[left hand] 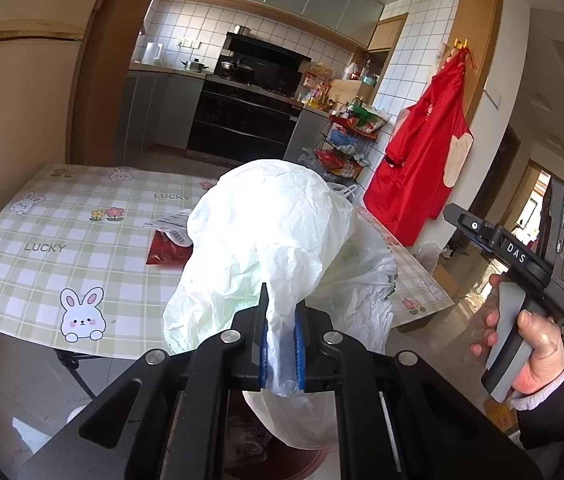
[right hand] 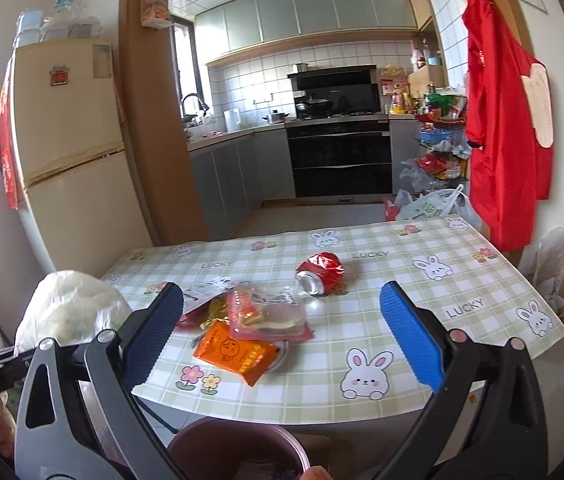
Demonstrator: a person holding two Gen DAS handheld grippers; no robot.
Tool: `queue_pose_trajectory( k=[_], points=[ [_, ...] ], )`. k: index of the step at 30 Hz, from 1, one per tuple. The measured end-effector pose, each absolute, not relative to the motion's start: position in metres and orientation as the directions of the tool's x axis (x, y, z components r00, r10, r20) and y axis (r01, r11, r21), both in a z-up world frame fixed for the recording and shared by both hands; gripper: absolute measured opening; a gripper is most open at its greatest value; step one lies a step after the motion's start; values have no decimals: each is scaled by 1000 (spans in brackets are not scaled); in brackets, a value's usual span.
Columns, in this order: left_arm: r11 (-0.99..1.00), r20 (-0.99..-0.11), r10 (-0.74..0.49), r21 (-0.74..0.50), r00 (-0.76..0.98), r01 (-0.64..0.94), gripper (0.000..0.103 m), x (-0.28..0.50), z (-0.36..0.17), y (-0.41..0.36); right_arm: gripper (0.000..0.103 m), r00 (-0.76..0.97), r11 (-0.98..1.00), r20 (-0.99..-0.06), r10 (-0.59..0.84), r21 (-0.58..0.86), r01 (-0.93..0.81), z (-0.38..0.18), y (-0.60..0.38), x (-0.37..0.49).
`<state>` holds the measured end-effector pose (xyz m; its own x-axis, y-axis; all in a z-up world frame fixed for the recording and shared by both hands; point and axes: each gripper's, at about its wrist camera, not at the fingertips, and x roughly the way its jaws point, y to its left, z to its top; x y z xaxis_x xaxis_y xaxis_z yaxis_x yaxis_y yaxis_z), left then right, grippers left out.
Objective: Collect trash
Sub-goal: 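Lower the white plastic bag into the bin and open the left tool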
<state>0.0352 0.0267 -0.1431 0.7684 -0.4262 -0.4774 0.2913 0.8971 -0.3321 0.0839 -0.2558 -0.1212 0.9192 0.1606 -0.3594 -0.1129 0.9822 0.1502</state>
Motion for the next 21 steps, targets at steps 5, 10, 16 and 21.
queue_pose_trajectory(
  k=[5, 10, 16, 21],
  points=[
    [886, -521, -459, -327, 720, 329, 11, 42, -155, 9, 97, 918, 982, -366, 154, 159, -101, -125, -261, 85],
    [876, -568, -482, -331, 667, 350, 11, 53, -171, -5, 97, 917, 984, -371, 145, 154, -94, -127, -260, 87],
    [874, -616, -486, -333, 620, 355, 23, 62, -195, -15, 97, 916, 983, -375, 145, 159, -91, -129, -261, 88],
    [864, -591, -501, -379, 632, 331, 60, 64, -193, -5, 97, 915, 983, -376, 148, 160, -93, -129, -263, 88]
  ],
)
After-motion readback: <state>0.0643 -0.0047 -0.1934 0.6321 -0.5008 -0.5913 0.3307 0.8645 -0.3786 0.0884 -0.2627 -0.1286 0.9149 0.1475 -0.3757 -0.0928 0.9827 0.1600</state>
